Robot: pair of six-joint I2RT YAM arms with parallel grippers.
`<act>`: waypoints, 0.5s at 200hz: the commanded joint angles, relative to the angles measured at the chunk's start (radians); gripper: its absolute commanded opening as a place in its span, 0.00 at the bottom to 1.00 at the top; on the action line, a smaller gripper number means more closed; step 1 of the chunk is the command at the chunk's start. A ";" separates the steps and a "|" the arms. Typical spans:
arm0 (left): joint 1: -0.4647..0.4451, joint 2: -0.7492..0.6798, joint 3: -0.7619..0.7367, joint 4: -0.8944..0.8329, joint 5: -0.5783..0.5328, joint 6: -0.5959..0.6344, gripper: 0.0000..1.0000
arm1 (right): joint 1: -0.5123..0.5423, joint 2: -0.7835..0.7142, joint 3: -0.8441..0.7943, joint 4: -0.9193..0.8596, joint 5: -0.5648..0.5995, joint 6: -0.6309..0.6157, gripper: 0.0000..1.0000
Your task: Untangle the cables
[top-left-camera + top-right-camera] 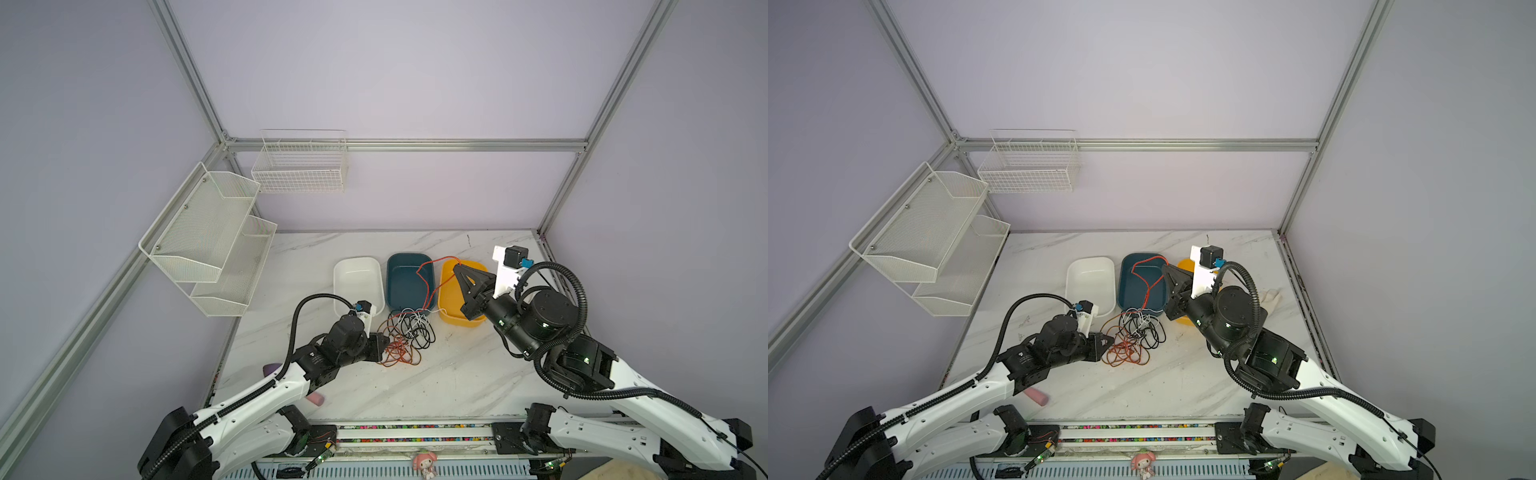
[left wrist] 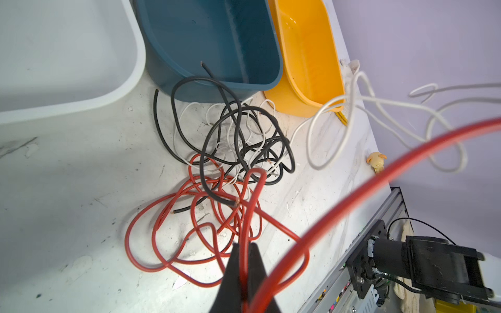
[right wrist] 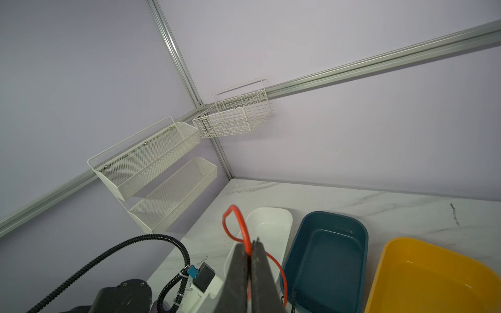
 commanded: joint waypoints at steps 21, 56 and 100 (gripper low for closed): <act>0.000 -0.066 0.069 -0.022 0.032 0.030 0.00 | 0.001 -0.012 -0.109 0.027 -0.031 0.092 0.00; 0.000 -0.097 0.107 -0.030 0.054 0.033 0.00 | 0.001 0.003 -0.192 0.041 -0.049 0.143 0.00; 0.000 -0.094 0.190 -0.103 0.050 0.054 0.00 | 0.001 0.040 -0.267 0.064 -0.063 0.192 0.08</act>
